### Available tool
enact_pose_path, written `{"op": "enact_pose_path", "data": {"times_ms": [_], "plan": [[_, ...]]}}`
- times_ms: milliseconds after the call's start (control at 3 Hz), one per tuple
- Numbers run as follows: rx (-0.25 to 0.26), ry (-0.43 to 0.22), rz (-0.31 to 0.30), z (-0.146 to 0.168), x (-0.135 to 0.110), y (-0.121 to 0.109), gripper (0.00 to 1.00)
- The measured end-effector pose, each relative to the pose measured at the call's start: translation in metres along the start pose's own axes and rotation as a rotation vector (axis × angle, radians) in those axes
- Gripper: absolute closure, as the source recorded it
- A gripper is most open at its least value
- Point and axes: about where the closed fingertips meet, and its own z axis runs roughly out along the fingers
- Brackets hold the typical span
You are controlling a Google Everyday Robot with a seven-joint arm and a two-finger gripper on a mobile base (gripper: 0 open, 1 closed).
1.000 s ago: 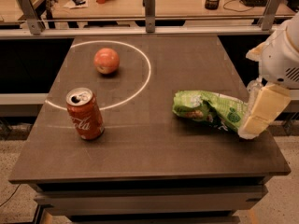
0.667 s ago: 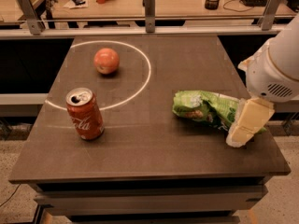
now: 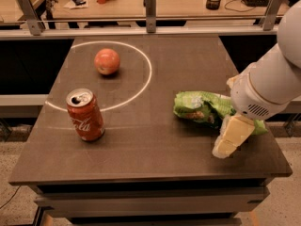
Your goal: Move green rice chip bag near coke can
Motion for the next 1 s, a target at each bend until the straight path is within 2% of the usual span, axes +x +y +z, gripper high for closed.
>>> {"op": "enact_pose_path", "data": {"times_ms": [333,667,1000], "plan": [[0.013,-0.022,-0.023,0.017,-0.003,-0.002,0.18],[0.016,-0.046,-0.033,0.025,-0.009,-0.004,0.41],[-0.003,-0.087,-0.028,0.027,-0.012,-0.007,0.64]]}}
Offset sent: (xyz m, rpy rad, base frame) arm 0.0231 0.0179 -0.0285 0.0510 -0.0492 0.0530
